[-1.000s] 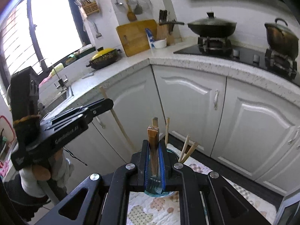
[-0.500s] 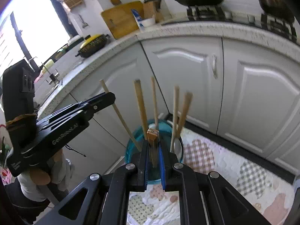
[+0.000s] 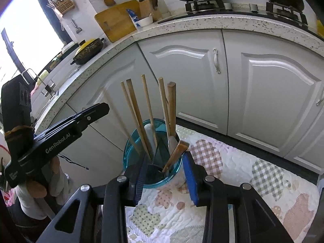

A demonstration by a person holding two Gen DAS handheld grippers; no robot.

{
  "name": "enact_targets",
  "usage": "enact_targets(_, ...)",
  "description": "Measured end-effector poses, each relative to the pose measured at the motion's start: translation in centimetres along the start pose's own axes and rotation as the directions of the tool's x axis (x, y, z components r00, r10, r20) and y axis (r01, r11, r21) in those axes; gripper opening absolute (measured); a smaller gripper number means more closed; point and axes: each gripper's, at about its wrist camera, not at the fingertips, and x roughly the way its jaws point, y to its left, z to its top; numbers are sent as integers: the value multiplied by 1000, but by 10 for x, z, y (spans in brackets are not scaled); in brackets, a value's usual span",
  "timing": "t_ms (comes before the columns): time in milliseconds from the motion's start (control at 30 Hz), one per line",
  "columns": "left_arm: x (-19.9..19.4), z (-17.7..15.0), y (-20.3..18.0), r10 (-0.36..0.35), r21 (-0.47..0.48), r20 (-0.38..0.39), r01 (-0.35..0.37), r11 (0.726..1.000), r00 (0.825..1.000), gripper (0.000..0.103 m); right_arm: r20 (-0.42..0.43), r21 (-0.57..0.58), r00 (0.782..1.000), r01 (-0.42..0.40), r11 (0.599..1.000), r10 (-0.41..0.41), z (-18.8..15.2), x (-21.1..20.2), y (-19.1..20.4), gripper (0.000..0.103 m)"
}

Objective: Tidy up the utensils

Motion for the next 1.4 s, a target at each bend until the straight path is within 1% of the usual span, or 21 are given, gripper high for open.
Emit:
enact_targets(133,-13,-6,-2,10,21,5,-10,1000,1000,24,13,-6,1000,3,1000,-3,-9,-12,3,35)
enact_targets(267,-27,-14,-5,37,39,20,-38,999,999,24,20,-12,1000,23,1000,-23,-19,-20,7,37)
enact_targets(333,-32,-18,-5,33,34,15,-33,999,999,24,20,-4,999,34,999,-34,-24,-21,8,38)
enact_targets(467,-41,-27,-8,49,36,14,-50,998,999,24,19,2,999,48,999,-48,-34,-26,11,38)
enact_targets(667,-54,-40,-12,52,15,13,-53,999,999,24,86,6,994,65,998,-66,-41,-41,25,39)
enact_targets(800,-62,-46,-17,80,19,28,-80,997,996,24,129,-15,985,118,993,-115,-45,-47,38,39)
enact_targets(1033,-75,-53,-15,113,13,48,-114,993,992,24,127,-13,985,121,993,-118,-53,-53,46,41)
enact_targets(1100,-78,-55,-16,117,24,49,-118,993,992,24,127,-18,985,123,992,-120,-54,-54,49,41)
enact_targets(1200,-83,-58,-19,136,43,72,-139,989,988,24,127,-29,984,128,991,-123,-56,-55,53,41)
enact_targets(1400,-88,-59,-16,141,30,83,-144,989,986,24,140,-38,981,139,990,-133,-57,-59,58,41)
